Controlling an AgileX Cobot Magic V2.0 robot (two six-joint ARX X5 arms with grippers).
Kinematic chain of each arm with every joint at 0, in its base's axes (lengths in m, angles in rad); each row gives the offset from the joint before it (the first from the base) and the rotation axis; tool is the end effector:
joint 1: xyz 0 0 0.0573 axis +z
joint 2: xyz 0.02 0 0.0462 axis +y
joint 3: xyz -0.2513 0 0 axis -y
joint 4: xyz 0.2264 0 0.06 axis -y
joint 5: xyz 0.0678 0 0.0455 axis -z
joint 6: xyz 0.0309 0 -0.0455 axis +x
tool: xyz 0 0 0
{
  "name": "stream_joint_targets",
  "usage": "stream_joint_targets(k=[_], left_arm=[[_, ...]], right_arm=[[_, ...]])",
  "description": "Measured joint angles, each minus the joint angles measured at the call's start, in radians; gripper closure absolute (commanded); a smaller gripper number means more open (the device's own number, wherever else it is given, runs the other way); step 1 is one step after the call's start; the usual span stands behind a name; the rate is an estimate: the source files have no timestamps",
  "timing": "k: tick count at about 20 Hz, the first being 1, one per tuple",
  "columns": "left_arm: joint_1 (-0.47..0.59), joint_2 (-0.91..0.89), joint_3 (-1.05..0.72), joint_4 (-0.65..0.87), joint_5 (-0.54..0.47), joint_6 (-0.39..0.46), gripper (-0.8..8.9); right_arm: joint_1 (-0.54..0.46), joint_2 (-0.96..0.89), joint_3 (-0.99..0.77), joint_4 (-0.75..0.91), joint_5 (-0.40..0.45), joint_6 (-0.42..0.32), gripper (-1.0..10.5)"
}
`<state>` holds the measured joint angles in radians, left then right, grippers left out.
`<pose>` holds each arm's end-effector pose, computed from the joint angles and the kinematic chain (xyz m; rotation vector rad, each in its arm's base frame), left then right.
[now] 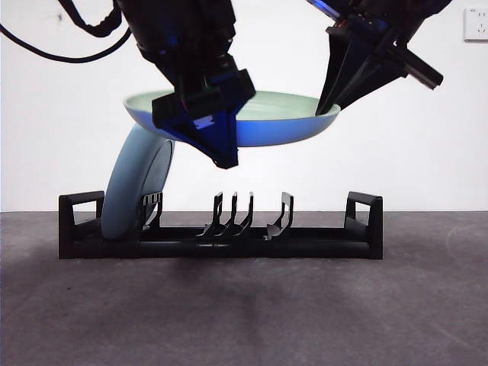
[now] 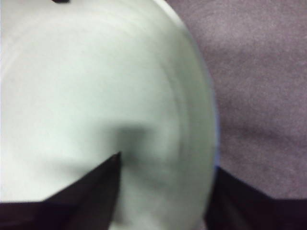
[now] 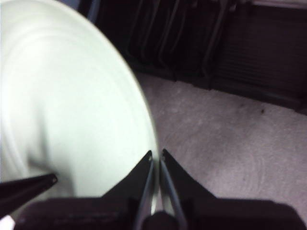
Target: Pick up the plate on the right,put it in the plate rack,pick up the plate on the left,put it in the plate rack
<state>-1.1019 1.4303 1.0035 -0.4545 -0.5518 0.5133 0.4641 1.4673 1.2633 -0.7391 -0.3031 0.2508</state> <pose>0.1390 -0.2385 0.2406 1.1410 0.4721 -0.6763 0.2508 0.1358 0.2876 0.1426 1.0438 0.5829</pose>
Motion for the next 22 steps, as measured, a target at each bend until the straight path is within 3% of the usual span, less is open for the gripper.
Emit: stream_joint_targets(k=[2,11,14,16,18,22], left_arm=[[0.002,0.0,0.0,-0.002,0.023,0.011,8.24],[-0.007,0.0,0.0,0.003,0.074,0.037,8.22],[-0.006,0.0,0.001,0.011,0.109,0.025,8.22],[-0.005,0.002,0.001,0.017,0.119,-0.001,8.22],[0.001,0.002,0.001,0.082,0.161,-0.058,8.22],[0.066,-0.003,0.001,0.301,0.397,-0.231,8.22]], right_arm=[[-0.003,-0.002,0.0,0.002,0.008,0.001,9.6],[-0.013,-0.004,0.0,0.003,0.023,0.007,9.3],[-0.029,-0.029,0.0,0.004,0.006,-0.004,6.7],[-0.055,-0.084,0.0,0.037,0.008,-0.012,6.6],[-0.085,-0.148,0.0,0.089,0.079,-0.014,6.6],[-0.134,-0.296,0.001,0.183,0.251,-0.027,6.6]])
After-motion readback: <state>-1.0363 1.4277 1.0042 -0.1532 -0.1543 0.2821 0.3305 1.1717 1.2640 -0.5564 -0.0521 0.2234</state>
